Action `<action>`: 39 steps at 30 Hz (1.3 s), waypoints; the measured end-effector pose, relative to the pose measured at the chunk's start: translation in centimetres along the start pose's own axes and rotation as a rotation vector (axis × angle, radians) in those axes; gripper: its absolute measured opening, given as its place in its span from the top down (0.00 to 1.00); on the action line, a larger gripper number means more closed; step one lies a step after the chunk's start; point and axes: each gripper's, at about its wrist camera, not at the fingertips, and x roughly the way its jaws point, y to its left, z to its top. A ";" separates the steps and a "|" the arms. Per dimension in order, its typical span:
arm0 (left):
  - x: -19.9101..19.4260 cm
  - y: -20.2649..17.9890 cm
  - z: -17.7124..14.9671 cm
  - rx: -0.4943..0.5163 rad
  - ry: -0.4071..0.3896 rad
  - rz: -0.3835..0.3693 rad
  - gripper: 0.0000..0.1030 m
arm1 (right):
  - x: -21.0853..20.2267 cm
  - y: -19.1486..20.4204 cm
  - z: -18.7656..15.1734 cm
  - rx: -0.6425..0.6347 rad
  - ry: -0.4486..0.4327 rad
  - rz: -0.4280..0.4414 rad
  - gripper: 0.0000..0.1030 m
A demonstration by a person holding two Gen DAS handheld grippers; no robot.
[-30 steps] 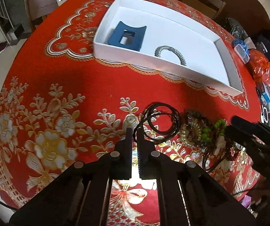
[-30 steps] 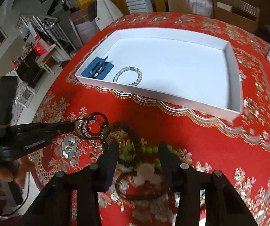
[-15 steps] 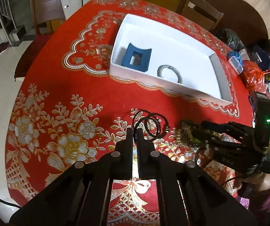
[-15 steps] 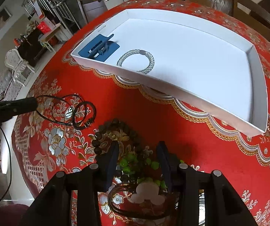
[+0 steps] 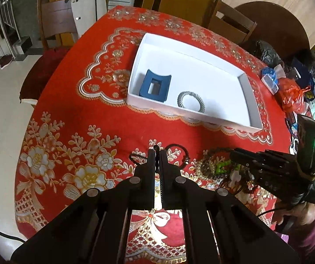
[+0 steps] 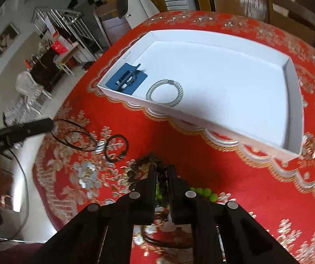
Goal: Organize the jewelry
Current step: 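Grasp the dark bead bracelet with the right tool while the left tool holds the ties, then carry the ties and bead bracelet into the tray and open both tools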
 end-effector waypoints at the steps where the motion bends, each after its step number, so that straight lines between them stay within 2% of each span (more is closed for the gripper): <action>1: -0.1 -0.1 0.1 -0.001 -0.003 0.002 0.98 | 0.0 -0.3 0.0 0.009 0.006 0.007 0.91; 8: -0.8 -0.3 0.7 0.001 -0.020 0.011 0.98 | -1.1 -0.7 0.4 0.032 -0.016 0.030 0.91; 13: -1.3 -0.5 1.7 0.007 -0.033 0.015 0.98 | -3.3 -0.8 1.8 0.050 -0.059 0.087 0.91; 18: -2.0 -1.4 3.8 0.029 -0.059 0.018 0.98 | -5.2 -0.9 3.5 0.059 -0.101 0.118 0.91; 26: -1.8 -3.4 9.2 0.061 -0.105 0.012 0.98 | -6.9 -2.4 7.9 0.074 -0.170 0.086 0.91; 31: 0.1 -4.2 12.6 0.078 -0.115 0.028 0.98 | -6.0 -3.1 10.9 0.085 -0.176 0.073 0.91; 39: 5.6 -3.9 16.6 0.060 -0.058 0.034 0.98 | -1.8 -3.1 14.3 0.105 -0.125 0.089 0.91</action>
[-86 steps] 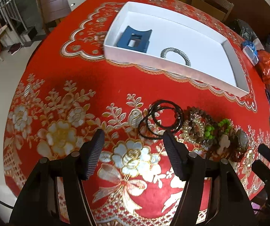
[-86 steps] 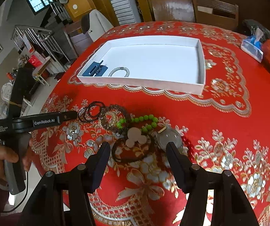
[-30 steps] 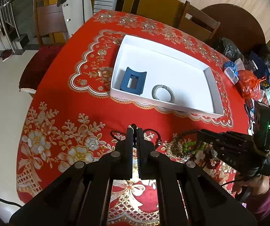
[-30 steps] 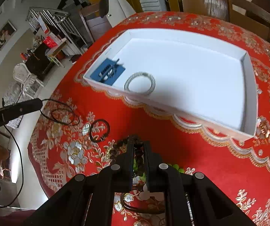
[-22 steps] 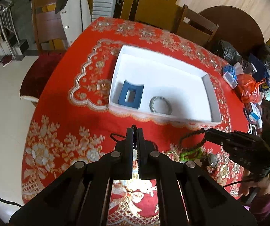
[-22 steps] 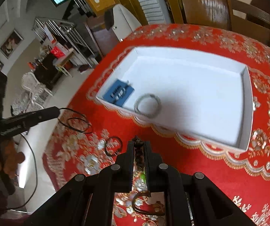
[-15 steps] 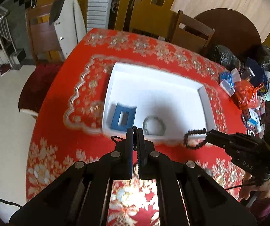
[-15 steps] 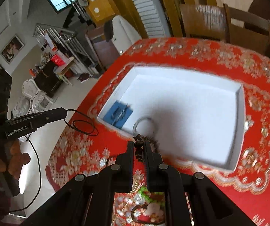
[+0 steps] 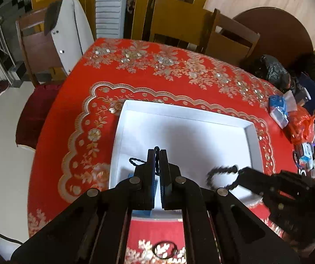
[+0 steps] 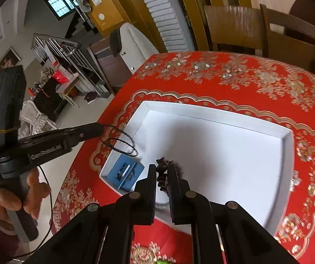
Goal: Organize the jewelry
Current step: 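Carry the ties and bead bracelet into the tray and open both tools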
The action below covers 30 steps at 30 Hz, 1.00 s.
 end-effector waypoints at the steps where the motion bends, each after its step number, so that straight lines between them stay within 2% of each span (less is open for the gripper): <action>1: 0.7 0.1 0.4 -0.004 0.009 -0.003 0.98 | 0.6 0.1 0.3 0.004 0.008 0.007 0.91; 6: 3.2 0.7 2.1 -0.017 0.026 -0.016 0.98 | 3.5 0.6 2.0 0.002 0.046 0.035 0.91; 10: 4.9 1.5 2.5 -0.031 0.056 -0.015 0.98 | 5.8 -0.4 2.8 0.016 0.073 0.024 0.91; 18: 7.8 3.4 1.0 -0.042 0.126 0.027 0.98 | 10.1 -6.5 2.7 0.177 0.146 -0.049 0.91; 26: 9.6 4.3 -0.5 -0.065 0.163 0.067 0.98 | 11.5 -5.3 2.4 0.148 0.157 -0.039 0.90; 28: 9.7 4.5 -0.7 -0.073 0.168 0.083 0.97 | 11.5 -5.0 2.3 0.136 0.163 -0.016 0.80; 29: 9.7 4.5 -0.7 -0.078 0.170 0.088 0.96 | 11.2 -4.8 2.1 0.127 0.161 -0.006 0.63; 30: 9.7 4.6 -0.8 -0.083 0.174 0.088 0.92 | 10.8 -4.6 2.1 0.125 0.153 -0.023 0.50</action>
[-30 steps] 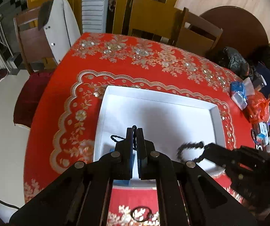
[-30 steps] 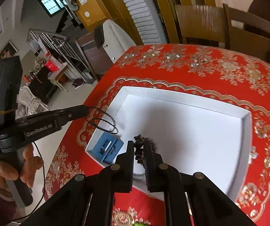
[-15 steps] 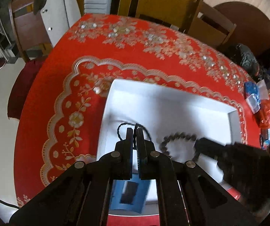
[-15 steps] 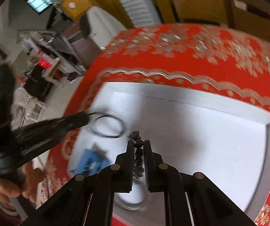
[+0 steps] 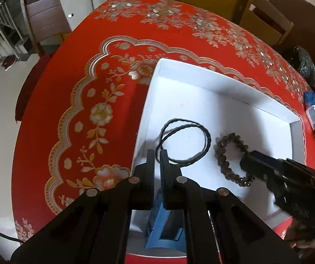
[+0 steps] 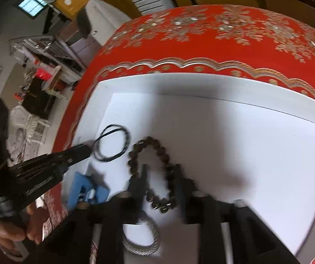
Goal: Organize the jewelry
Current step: 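Carry the ties and bead bracelet into the tray and open both tools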
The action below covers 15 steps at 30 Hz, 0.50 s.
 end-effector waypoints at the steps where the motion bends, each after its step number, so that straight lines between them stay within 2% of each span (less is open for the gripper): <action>1: -0.1 0.0 -0.1 -0.004 0.004 -0.017 0.87 | -0.3 0.0 -0.1 0.003 -0.012 -0.017 0.50; 2: -0.2 0.0 -0.2 -0.007 0.007 -0.035 0.83 | -0.8 -0.1 -0.4 0.016 -0.024 -0.026 0.50; 4: -0.6 -0.3 -0.4 -0.001 0.006 -0.052 0.67 | -1.7 -0.4 -0.9 0.047 -0.031 -0.004 0.50; 6: -1.5 -0.8 -0.8 0.015 -0.021 -0.033 0.59 | -2.6 -0.4 -1.6 0.055 -0.041 -0.003 0.50; 15: -4.9 -1.5 -3.2 0.030 -0.080 -0.008 0.58 | -7.8 0.4 -6.5 0.030 -0.138 -0.098 0.50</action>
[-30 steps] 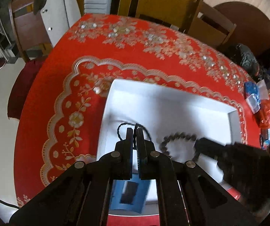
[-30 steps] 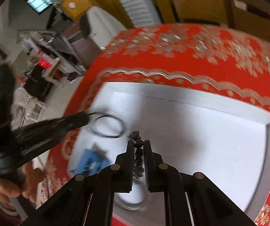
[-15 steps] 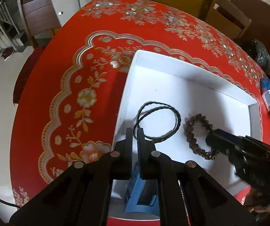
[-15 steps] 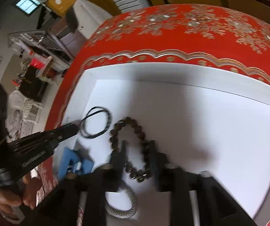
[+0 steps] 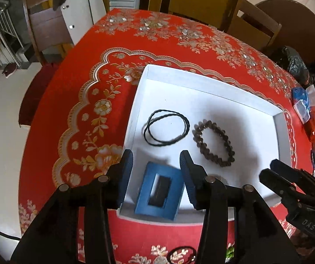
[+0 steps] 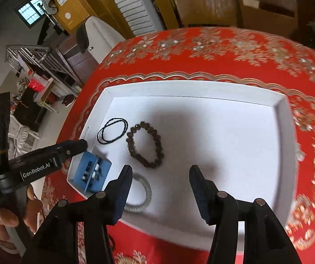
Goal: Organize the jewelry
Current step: 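Carry the ties and bead bracelet into the tray and open both tools, then withdraw both tools from the tray back over the jewelry pile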
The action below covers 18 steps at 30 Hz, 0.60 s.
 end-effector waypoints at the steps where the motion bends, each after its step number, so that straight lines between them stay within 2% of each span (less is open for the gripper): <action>1: -0.3 -0.1 -0.3 0.000 -0.004 0.003 0.58 | -0.6 -0.1 -0.5 0.005 -0.008 -0.001 0.50; 8: -2.9 -1.4 -3.2 0.021 -0.045 0.024 0.55 | -3.3 0.2 -3.5 -0.005 -0.044 -0.036 0.50; 10: -3.6 -1.8 -4.1 0.025 -0.057 0.019 0.51 | -4.3 0.4 -4.6 -0.008 -0.060 -0.051 0.49; 14: -5.0 -2.9 -6.1 0.022 -0.069 0.011 0.49 | -5.8 0.7 -6.5 -0.017 -0.080 -0.070 0.42; 18: -6.0 -4.0 -8.2 0.043 -0.068 0.016 0.49 | -7.1 0.8 -8.1 -0.019 -0.090 -0.075 0.42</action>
